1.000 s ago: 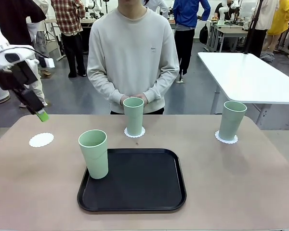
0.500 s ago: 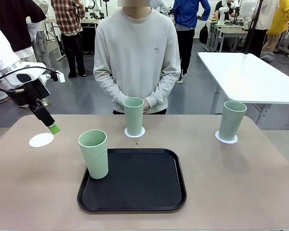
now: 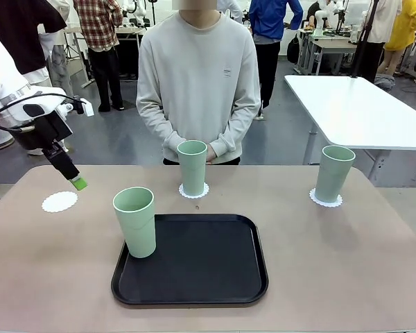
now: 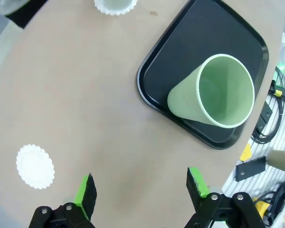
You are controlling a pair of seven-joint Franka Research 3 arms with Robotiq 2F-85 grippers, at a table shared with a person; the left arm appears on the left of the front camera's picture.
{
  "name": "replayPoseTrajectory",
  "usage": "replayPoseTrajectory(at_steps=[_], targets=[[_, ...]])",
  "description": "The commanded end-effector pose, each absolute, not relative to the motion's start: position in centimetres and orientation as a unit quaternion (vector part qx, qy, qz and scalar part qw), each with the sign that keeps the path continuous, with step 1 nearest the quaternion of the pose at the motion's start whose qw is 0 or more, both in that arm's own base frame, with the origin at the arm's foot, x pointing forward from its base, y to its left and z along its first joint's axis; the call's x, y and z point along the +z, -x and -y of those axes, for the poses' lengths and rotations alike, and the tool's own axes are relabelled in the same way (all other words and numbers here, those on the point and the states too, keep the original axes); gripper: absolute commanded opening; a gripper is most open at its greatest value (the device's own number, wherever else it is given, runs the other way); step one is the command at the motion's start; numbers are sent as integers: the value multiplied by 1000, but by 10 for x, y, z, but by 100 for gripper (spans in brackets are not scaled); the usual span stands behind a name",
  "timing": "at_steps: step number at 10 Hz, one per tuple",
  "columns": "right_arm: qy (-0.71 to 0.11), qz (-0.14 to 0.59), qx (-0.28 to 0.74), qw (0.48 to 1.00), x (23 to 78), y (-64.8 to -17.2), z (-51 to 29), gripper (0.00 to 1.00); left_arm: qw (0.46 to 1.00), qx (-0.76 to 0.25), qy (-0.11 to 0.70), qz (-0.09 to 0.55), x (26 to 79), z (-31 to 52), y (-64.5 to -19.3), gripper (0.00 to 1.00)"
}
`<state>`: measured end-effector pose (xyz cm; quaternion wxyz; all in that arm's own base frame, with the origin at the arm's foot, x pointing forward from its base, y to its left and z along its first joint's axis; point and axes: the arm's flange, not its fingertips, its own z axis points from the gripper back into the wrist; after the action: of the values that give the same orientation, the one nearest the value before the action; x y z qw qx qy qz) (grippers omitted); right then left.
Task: Place coasters on the table and set cups on them.
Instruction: Take one Reusable plastic cup from the Flat Tray and place it on a coaster set by the human.
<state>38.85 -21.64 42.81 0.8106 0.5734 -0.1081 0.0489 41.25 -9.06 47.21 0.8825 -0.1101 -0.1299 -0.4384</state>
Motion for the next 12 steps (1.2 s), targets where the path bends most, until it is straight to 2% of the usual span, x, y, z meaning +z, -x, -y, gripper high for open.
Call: replayPoseTrajectory(at_steps=[1, 3, 7, 9, 12], targets=[[-573, 109, 49, 811, 429, -388, 216, 100, 809, -513, 157, 240, 437, 74, -405, 100], [-573, 109, 49, 811, 429, -388, 216, 100, 766, -525, 195, 315, 407, 61, -405, 100], [-573, 109, 49, 811, 429, -388, 216, 100, 710, -540, 352, 283, 368, 47, -408, 100], [-573, 109, 49, 811, 429, -388, 216, 100, 705, -546, 374, 253, 358, 42, -420, 100], [-573, 109, 49, 811, 429, -388, 216, 100, 650, -601, 383, 263, 354, 44, -419, 100]])
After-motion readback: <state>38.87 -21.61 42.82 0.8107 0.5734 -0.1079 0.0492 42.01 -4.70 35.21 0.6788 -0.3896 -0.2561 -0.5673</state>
